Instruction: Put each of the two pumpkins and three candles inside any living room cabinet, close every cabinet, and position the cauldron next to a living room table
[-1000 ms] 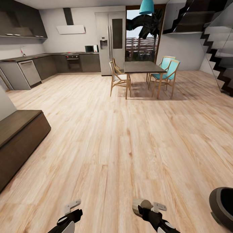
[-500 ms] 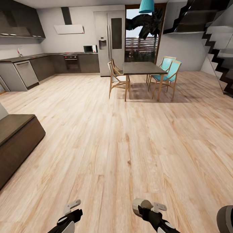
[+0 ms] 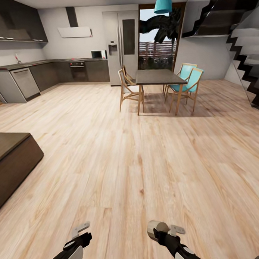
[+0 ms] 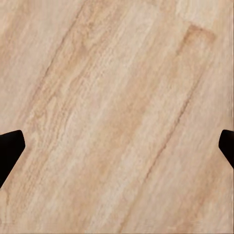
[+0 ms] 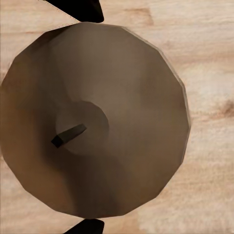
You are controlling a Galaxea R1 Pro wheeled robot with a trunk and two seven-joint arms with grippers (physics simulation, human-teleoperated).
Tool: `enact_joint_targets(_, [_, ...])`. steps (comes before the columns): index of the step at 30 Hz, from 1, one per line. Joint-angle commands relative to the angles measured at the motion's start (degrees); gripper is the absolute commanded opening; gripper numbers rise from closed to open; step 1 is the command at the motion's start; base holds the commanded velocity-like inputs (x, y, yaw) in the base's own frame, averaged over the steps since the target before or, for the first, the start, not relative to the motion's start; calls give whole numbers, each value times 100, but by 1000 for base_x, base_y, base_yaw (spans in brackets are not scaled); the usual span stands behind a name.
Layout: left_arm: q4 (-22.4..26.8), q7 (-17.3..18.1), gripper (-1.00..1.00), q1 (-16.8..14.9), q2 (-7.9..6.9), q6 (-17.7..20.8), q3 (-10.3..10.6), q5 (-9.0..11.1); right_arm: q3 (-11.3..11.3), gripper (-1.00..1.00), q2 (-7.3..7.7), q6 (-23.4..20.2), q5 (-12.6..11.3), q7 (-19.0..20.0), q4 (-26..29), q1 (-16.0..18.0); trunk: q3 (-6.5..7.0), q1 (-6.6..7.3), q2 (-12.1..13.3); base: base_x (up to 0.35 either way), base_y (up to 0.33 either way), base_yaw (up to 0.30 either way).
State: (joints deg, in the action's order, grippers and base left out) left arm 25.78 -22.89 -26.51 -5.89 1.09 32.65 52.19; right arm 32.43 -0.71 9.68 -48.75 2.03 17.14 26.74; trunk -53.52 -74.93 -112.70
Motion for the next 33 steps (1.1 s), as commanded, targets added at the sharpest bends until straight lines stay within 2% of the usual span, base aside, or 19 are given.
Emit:
enact_joint_targets(1, [15,-48,100,-4,-8,12,48,29,35,-100,0,34,-55,24,-9,6,-4,-3,-2,325,-87,0])
enact_joint_targets(10, [15,-48,100,-4,-8,10,48,42,35,-100,0,42,-55,25,-9,9,-4,-3,-2,325,-79,0])
enact_joint_targets(33, [15,-48,100,-4,-8,6,48,53,35,-100,0,26,-57,25,-9,6,-4,-3,-2,325,-2,0])
